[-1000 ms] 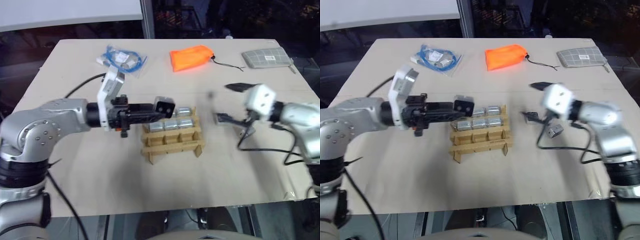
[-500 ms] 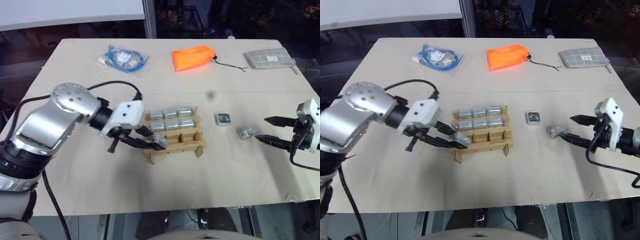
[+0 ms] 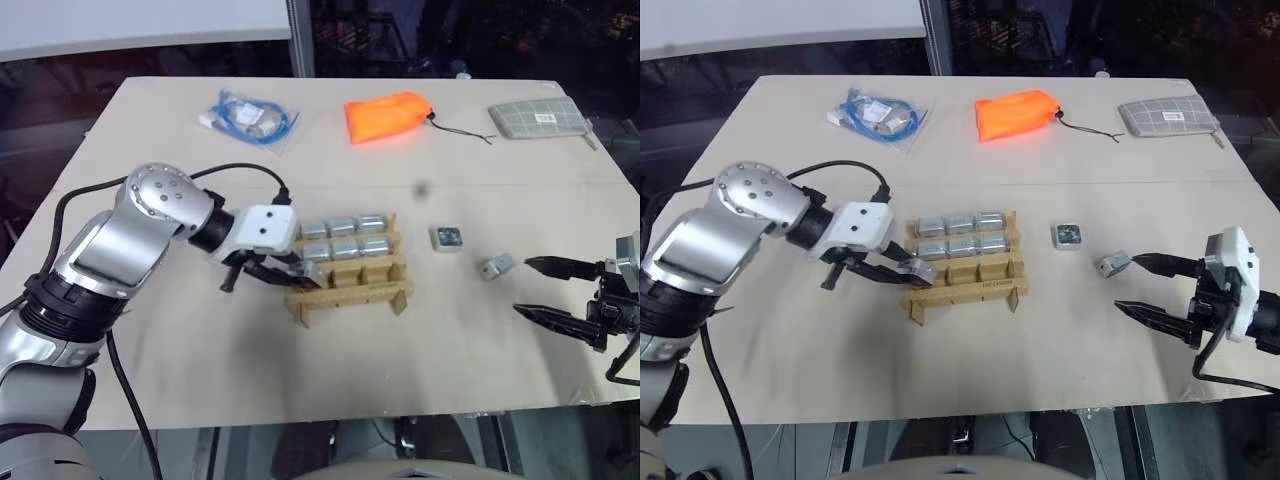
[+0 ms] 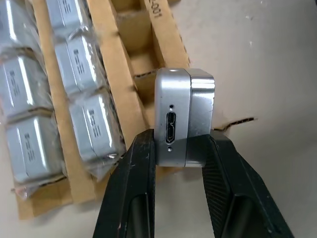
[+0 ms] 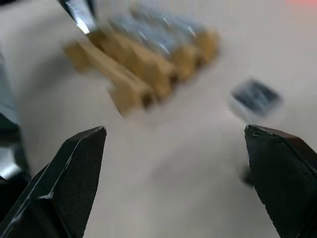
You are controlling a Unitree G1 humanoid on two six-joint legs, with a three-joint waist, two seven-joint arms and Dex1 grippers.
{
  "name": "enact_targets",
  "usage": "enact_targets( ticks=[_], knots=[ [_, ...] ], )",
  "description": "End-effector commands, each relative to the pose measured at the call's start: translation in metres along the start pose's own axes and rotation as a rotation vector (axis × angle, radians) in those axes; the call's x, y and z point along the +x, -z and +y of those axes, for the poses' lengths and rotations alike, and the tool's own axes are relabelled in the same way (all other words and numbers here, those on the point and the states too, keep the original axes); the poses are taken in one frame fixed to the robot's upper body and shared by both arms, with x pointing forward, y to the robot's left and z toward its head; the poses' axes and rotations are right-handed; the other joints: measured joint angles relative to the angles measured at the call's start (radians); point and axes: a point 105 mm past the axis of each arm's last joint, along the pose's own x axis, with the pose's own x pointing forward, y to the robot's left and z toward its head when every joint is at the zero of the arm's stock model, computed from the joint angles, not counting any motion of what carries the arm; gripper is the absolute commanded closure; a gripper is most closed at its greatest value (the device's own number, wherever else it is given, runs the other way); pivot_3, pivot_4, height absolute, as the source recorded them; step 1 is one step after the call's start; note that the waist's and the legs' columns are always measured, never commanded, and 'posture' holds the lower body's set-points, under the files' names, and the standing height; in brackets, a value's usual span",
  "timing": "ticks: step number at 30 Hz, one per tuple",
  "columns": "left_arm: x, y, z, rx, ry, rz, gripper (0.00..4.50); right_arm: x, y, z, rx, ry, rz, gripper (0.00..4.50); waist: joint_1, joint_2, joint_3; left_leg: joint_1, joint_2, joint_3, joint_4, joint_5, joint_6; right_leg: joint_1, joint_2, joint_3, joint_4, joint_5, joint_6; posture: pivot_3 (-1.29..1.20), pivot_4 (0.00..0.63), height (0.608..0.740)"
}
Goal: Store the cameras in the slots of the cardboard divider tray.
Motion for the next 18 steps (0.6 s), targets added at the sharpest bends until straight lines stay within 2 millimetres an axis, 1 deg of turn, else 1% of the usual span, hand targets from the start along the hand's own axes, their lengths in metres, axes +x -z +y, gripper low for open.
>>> enact_targets(
  ticks=[1,4,6,12,18],
  knots=[
    [-0.003,-0.005,0.004,0.042,-0.015,0.019,3.66,0.007,-0.031,0.016,-0.072,-0.085,-0.087,0.06,-0.001,0.0,0.0,0.0,0.0,0.0,0.0,0.0,0.0,0.0,0.0,0.0,0.0,0.0,0.0,0.0,0.15,0.74],
    [-0.002,-0.004,0.004,0.043,-0.013,0.032,3.66,0.013,-0.04,0.026,-0.085,-0.147,-0.105,0.06,0.0,0.0,0.0,0.0,0.0,-0.001,0.0,0.0,0.0,0.0,0.0,0.0,0.001,0.0,0.0,0.0,0.15,0.74],
    [0.0,-0.004,0.004,0.041,-0.013,0.035,3.66,0.013,-0.037,0.028,-0.088,-0.165,-0.086,0.06,0.0,0.0,0.0,0.0,0.0,-0.001,0.0,0.0,0.0,0.0,0.0,0.0,0.001,0.0,0.0,0.0,0.15,0.74],
    [0.003,-0.005,0.002,0.036,-0.008,0.037,3.66,0.008,-0.026,0.025,-0.074,-0.151,-0.027,0.06,0.001,0.0,0.0,0.0,0.0,-0.001,0.001,0.0,0.0,0.0,0.0,0.0,0.002,0.0,0.0,0.0,0.15,0.74],
    [0.005,-0.001,0.002,0.041,-0.002,0.063,3.66,0.008,-0.022,0.024,-0.075,-0.141,-0.02,0.06,0.0,0.0,0.0,0.0,0.0,-0.001,0.001,0.0,0.0,0.0,0.0,0.0,0.002,0.0,0.0,0.0,0.15,0.74]
  ],
)
